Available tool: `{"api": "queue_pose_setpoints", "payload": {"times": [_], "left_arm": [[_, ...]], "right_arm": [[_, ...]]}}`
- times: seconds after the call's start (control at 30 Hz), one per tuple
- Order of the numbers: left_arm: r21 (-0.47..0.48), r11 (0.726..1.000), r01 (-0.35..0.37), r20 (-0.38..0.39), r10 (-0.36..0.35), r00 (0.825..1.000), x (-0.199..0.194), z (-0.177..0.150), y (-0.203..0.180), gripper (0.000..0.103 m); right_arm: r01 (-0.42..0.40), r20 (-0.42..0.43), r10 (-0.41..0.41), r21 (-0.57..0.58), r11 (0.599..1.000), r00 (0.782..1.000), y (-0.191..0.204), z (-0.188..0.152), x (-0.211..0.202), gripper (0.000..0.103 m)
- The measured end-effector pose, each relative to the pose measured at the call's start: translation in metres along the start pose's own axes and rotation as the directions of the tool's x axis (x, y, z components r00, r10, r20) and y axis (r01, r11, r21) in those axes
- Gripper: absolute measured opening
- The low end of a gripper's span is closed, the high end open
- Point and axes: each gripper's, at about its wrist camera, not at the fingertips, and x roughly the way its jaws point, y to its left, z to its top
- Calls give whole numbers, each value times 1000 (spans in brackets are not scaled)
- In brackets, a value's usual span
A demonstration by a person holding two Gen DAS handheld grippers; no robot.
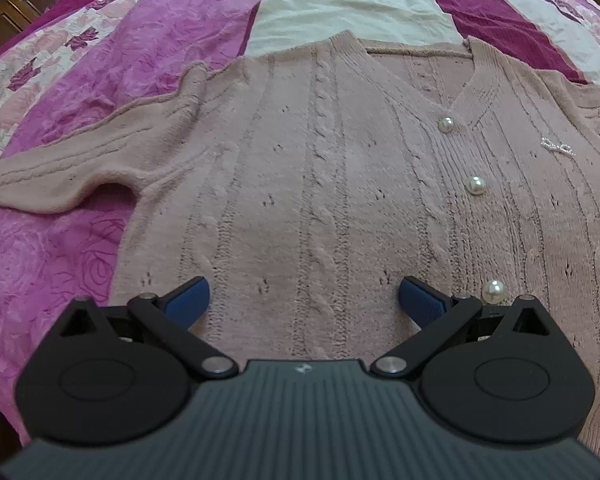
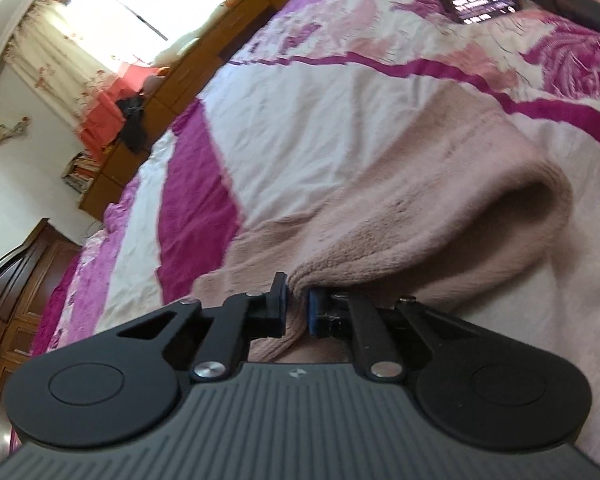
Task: Fold small clothes
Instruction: 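Grasp the cardigan sleeve cuff with the right gripper, then carry the held sleeve across the cardigan body and open the right gripper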
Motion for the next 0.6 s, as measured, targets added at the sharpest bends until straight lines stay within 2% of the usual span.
{"api": "queue_pose_setpoints", "payload": {"times": [0.27,0.6], "left_arm": [[-29,1000,-10,23,11,1000,-8,1,14,103],[-69,998,-6,47,9,999,-16,0,31,103]], "right_arm": [[-97,-14,97,-40,994,995,30,-3,-13,8],[-218,-70,213,-76,973,975,82,-20,-20,8]]}}
